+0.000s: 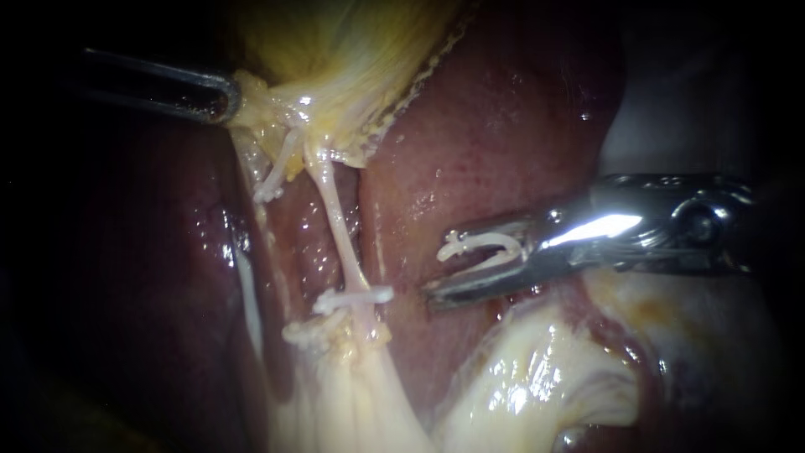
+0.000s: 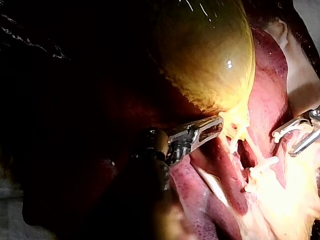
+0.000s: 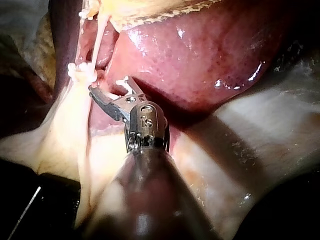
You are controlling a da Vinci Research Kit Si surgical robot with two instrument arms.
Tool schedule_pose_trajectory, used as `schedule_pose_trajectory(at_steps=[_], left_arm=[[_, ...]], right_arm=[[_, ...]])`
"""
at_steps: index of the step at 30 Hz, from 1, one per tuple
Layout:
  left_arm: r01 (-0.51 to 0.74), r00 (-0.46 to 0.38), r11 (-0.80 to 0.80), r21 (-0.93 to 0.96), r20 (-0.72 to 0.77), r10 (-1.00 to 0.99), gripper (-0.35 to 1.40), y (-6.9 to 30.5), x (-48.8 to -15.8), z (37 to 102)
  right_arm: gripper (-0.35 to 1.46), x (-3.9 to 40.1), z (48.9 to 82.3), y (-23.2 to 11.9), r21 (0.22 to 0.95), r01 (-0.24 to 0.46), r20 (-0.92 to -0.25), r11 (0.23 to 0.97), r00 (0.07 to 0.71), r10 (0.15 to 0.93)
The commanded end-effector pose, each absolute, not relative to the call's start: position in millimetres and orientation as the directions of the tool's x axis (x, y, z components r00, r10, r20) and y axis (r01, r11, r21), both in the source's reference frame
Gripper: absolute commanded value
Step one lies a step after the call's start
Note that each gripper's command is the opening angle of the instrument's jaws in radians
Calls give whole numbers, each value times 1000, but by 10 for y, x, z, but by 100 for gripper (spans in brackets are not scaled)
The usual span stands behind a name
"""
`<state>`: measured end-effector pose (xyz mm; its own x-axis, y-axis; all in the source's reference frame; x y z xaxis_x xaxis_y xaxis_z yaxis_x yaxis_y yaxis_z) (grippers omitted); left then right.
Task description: Clipping second clip right tube
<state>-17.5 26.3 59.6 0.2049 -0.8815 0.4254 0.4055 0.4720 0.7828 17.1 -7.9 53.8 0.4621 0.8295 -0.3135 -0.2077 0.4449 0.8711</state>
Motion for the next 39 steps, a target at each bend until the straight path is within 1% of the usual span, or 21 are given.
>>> schedule_pose_trajectory(at_steps=[1,13,17,20,22,25,27,29,31,35,39], left_arm=[[405,206,472,783,425,-881,-35,262,-175,596],[403,206,472,784,425,-882,-35,262,-177,597],[404,206,472,784,425,-882,-35,262,-177,597],[404,206,472,784,425,-882,-35,262,-178,597],[404,206,472,784,425,-882,-35,262,-178,597],[402,207,472,785,424,-882,-35,262,-179,598],[402,207,472,785,424,-882,-35,262,-179,598],[402,207,472,784,425,-882,-35,262,-179,598],[402,207,472,784,425,-882,-35,262,-180,598],[400,208,472,785,424,-882,-35,262,-180,598],[401,207,472,785,424,-881,-35,261,-181,599]], right_arm=[[49,172,540,-78,875,-211,-306,436,457,835],[49,195,563,-64,924,-210,-227,319,369,901],[49,202,570,-65,930,-207,-217,302,353,910],[49,209,576,-68,933,-195,-223,304,351,910],[49,214,581,-70,937,-175,-230,302,341,911],[49,222,587,-71,948,-124,-240,294,328,914],[49,227,590,-70,943,-73,-284,324,328,901],[48,230,592,-71,940,-37,-308,338,329,892],[48,235,593,-71,929,-2,-347,370,344,872],[46,241,596,-73,910,58,-401,410,370,838],[44,245,598,-74,901,116,-429,417,370,824]])
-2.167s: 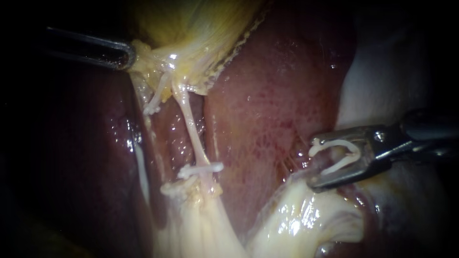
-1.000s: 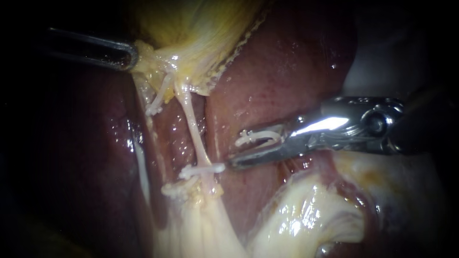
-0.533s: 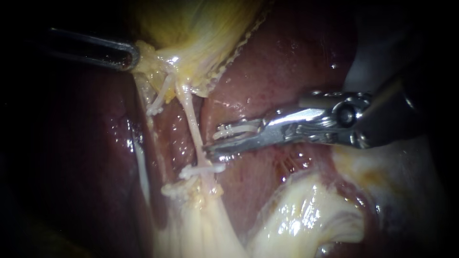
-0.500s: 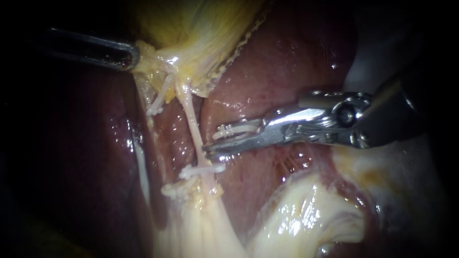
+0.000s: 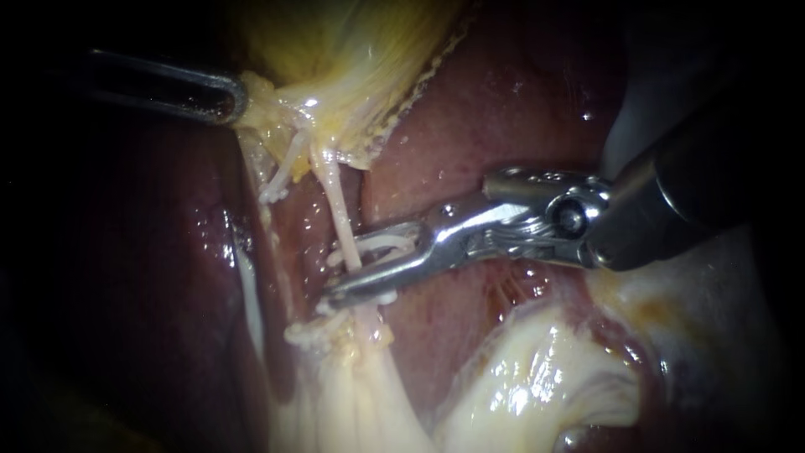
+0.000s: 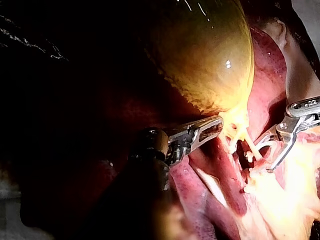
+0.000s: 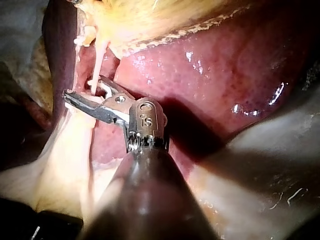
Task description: Clipping second clip right tube
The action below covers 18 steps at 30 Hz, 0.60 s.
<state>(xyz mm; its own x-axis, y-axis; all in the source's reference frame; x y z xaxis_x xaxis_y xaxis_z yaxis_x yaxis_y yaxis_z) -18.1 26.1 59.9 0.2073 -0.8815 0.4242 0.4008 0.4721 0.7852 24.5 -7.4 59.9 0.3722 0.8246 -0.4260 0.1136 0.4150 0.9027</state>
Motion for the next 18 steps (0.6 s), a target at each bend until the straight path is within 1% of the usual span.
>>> schedule_pose_trajectory(at_steps=[1,8,12,18], left_arm=[[401,207,472,785,424,-881,-35,261,-181,599],[401,207,472,785,424,-881,-35,261,-182,599],[401,207,472,785,425,-881,-35,261,-182,600],[401,207,472,785,425,-881,-35,261,-183,600]], right_arm=[[43,246,599,-75,898,137,-438,418,365,822],[40,253,601,-75,886,254,-456,389,325,828],[38,255,598,-77,879,297,-459,373,319,829],[34,258,587,-84,870,334,-470,364,331,819]])
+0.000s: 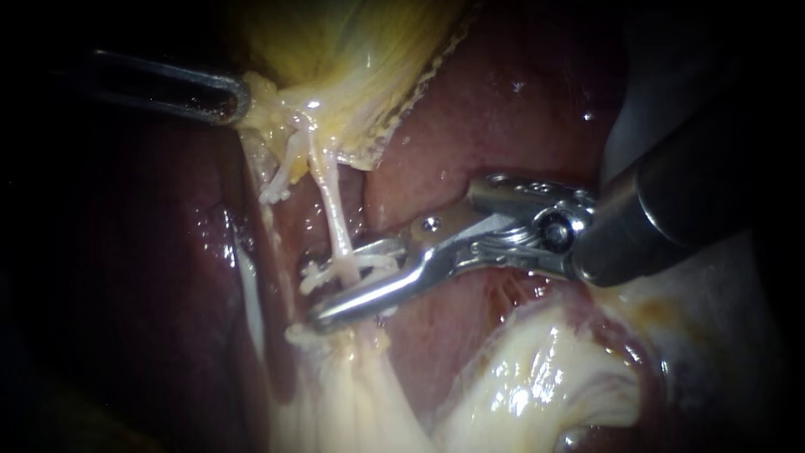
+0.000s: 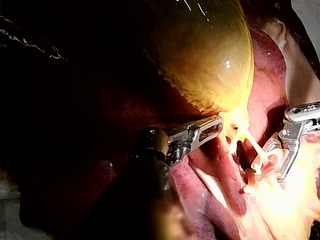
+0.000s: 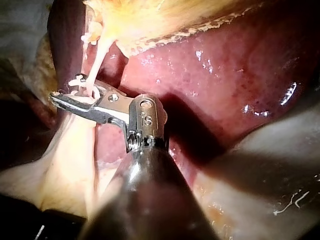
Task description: Clipping second clip right tube
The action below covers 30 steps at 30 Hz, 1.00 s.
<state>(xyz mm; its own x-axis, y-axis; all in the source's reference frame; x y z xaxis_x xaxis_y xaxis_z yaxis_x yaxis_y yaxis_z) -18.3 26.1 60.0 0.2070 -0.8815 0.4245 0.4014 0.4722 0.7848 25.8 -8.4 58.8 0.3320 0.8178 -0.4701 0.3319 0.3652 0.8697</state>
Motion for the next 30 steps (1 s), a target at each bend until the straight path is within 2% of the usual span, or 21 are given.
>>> schedule_pose_trajectory(at_steps=[1,10,17,19,30], left_arm=[[401,207,472,785,425,-881,-35,261,-183,600],[402,207,472,785,425,-881,-35,261,-183,600],[402,207,472,785,425,-881,-35,261,-183,600],[402,207,472,785,425,-881,-35,261,-184,600],[402,207,472,784,425,-881,-35,261,-184,600]], right_arm=[[33,258,586,-85,868,339,-470,362,331,818],[17,260,582,-86,866,352,-469,356,324,822],[-17,259,584,-82,864,354,-473,359,321,821],[-33,260,585,-81,866,352,-468,354,323,823],[-35,261,593,-79,874,347,-454,341,332,827]])
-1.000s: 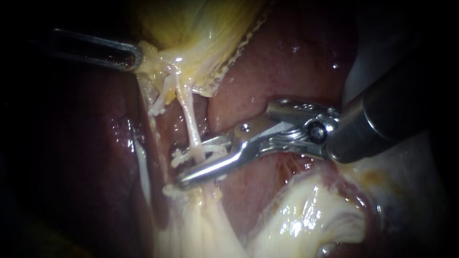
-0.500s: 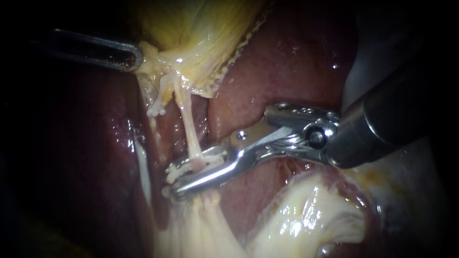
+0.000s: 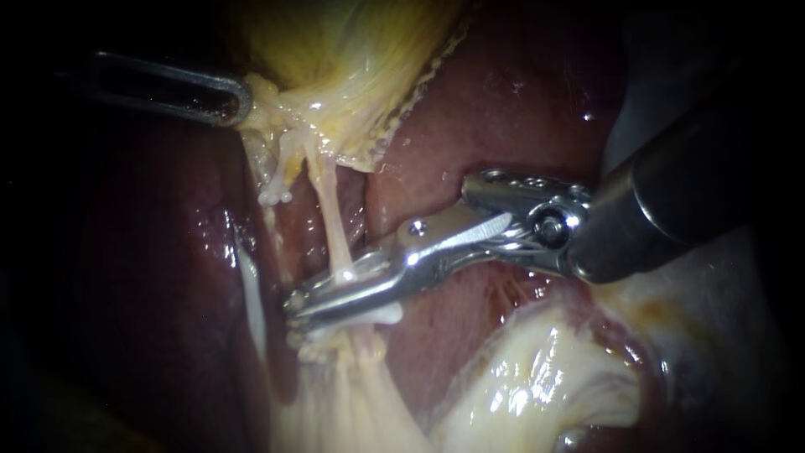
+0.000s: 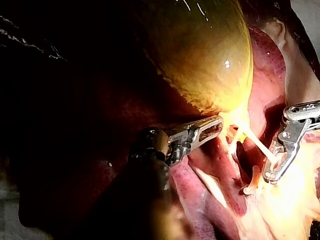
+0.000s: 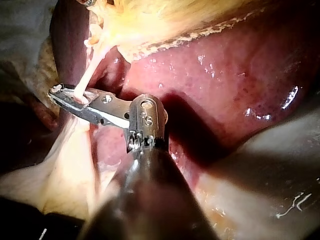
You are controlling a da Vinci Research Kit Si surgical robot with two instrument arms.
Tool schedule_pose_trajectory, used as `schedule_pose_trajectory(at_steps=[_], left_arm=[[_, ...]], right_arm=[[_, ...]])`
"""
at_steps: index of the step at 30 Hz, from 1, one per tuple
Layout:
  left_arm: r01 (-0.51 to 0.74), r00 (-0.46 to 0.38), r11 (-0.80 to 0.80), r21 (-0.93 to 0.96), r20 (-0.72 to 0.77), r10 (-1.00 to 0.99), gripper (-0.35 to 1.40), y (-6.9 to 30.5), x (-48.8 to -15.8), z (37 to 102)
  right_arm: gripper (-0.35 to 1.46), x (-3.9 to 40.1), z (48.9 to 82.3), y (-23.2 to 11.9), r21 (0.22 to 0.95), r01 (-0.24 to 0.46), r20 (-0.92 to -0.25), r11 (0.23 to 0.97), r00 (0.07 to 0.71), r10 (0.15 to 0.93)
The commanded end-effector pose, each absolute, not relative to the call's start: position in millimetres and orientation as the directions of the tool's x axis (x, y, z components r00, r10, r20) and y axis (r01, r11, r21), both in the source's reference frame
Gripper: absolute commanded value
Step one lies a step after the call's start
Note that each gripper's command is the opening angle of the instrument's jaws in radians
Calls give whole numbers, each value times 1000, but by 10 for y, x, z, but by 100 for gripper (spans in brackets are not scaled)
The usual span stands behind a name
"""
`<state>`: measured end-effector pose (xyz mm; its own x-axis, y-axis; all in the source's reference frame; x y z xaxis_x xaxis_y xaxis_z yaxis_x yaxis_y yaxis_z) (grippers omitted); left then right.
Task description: Clipping second clip right tube
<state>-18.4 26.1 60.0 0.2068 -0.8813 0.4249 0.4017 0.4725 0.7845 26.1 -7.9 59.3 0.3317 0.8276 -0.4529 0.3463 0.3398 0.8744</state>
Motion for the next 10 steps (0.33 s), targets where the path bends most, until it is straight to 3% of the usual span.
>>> schedule_pose_trajectory(at_steps=[1,10], left_arm=[[402,207,472,784,425,-881,-35,261,-184,600],[402,207,472,785,425,-881,-35,261,-184,600]], right_arm=[[-35,261,592,-80,874,347,-454,341,332,827],[-35,260,593,-79,874,348,-454,340,332,827]])
